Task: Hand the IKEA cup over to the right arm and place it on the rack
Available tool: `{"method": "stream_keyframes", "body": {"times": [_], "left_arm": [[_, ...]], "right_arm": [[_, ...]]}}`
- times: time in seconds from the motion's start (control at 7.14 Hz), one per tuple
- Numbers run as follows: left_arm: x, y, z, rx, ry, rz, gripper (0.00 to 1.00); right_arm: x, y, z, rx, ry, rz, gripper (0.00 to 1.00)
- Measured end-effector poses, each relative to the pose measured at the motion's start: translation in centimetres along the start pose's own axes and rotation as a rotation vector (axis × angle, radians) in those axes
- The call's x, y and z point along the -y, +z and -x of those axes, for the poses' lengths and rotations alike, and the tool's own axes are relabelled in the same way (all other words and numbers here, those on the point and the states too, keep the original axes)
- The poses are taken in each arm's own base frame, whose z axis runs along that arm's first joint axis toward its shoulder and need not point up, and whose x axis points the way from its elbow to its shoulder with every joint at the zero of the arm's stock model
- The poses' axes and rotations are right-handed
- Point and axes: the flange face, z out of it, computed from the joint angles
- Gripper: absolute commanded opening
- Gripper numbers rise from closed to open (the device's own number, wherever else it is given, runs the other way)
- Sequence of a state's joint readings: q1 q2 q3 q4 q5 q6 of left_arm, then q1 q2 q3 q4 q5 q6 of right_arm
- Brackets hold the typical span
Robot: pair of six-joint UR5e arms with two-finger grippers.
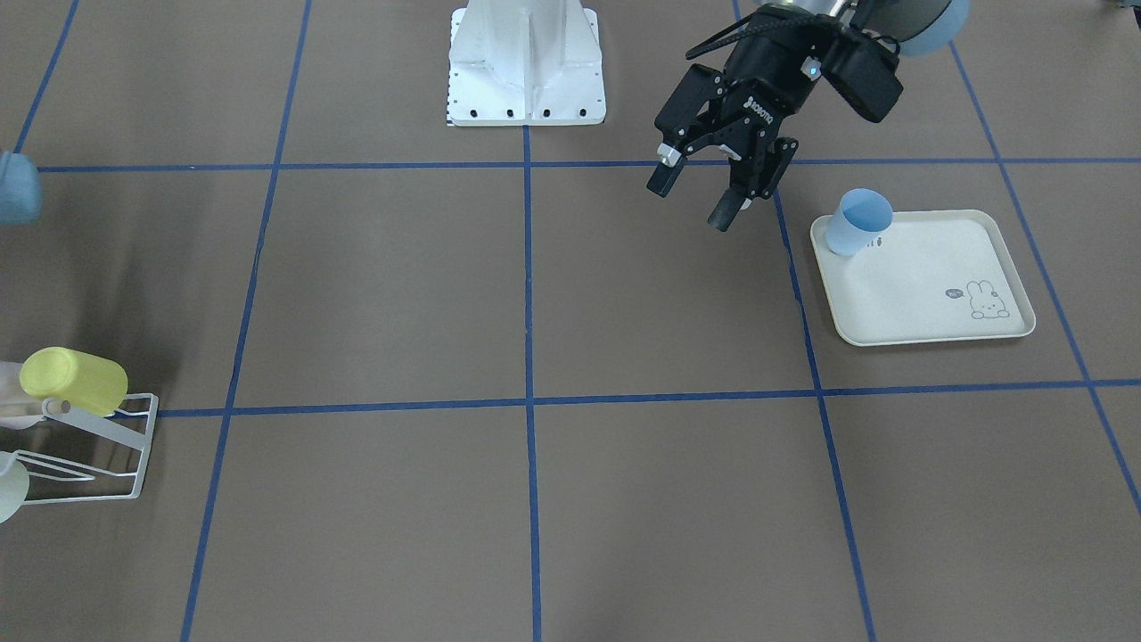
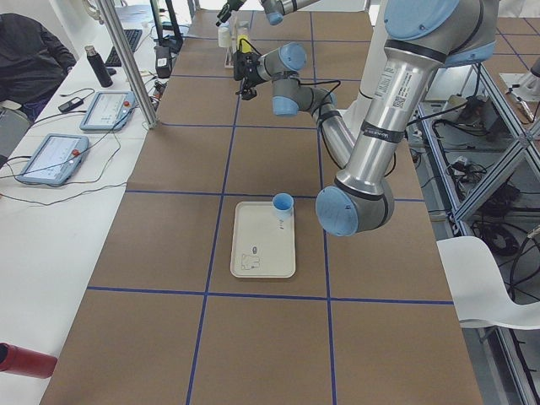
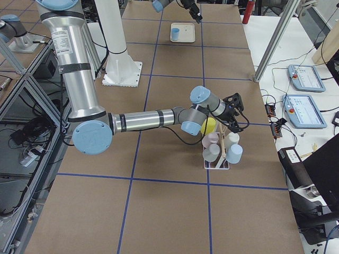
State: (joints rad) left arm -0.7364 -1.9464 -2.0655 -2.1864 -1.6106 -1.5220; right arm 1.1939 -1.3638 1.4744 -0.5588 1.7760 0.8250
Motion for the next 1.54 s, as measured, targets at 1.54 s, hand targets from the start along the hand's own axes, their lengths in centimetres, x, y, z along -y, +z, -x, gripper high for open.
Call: {"method": "stream_keyframes", "body": {"times": [1.54], "left_arm": [[7.1, -8.5, 27.7, 0.423, 0.523, 0.399, 1.0]], "right_arm": [[10.6, -13.2, 24.3, 0.329, 0.31, 0.34, 1.0]]}}
